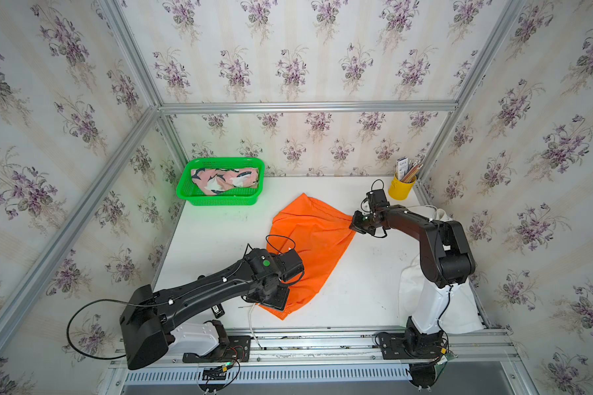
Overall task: Roll up the shorts
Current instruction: Adjust the shorts at the center of the board.
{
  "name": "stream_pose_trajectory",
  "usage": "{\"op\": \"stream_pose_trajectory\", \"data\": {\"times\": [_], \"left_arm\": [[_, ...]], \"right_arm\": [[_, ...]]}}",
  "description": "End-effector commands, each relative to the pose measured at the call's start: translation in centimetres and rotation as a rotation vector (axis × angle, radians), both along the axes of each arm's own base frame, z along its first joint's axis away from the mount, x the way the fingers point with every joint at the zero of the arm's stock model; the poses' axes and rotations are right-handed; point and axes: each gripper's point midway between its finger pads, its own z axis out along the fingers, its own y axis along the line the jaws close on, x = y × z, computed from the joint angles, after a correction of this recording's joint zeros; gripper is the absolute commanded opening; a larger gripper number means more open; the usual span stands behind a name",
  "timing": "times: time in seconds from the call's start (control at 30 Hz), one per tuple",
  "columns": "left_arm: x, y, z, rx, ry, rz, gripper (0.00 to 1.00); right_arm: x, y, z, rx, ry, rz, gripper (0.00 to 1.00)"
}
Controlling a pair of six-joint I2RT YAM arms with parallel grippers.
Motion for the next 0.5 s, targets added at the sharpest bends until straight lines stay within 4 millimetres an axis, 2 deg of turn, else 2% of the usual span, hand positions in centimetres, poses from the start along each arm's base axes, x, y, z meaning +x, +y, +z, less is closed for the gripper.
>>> {"op": "stream_pose_trajectory", "data": {"times": [0.0, 0.07, 0.1, 0.13, 0.17, 0.2, 0.33, 0.4, 0.47], "left_arm": [[0.6, -2.0, -1.3, -0.056, 0.005, -0.002, 0.65], [0.8, -2.5, -2.2, -0.056, 0.012, -0.007, 0.56], [0.8, -2.4, -3.1, -0.019, 0.027, -0.007, 0.46], [1.1, -2.1, -3.0, 0.002, 0.013, -0.01, 0.31], [1.4, -1.6, -2.6, 0.027, -0.025, -0.014, 0.21], [1.4, -1.3, -2.2, 0.033, -0.044, -0.012, 0.15], [1.4, 0.4, 0.0, 0.009, -0.122, -0.004, 0.05], [1.3, 0.7, 0.1, 0.0, -0.126, -0.016, 0.04], [1.0, 0.4, -0.2, -0.009, -0.108, -0.03, 0.03]], "right_arm": [[0.2, 0.0, 1.2, -0.002, -0.019, 0.009, 0.0], [0.8, 0.1, 2.2, 0.001, -0.043, 0.009, 0.0], [1.2, 0.2, 2.8, 0.004, -0.057, 0.003, 0.0], [1.8, 0.3, 3.6, 0.01, -0.076, -0.002, 0.0], [2.5, 0.6, 4.6, 0.026, -0.104, -0.004, 0.0], [3.2, 0.8, 5.4, 0.041, -0.125, -0.011, 0.0], [7.4, 3.3, 10.7, 0.121, -0.271, -0.017, 0.0], [9.8, 5.5, 13.7, 0.161, -0.332, 0.009, 0.0], [11.8, 8.8, 17.9, 0.236, -0.404, 0.076, 0.0]]}}
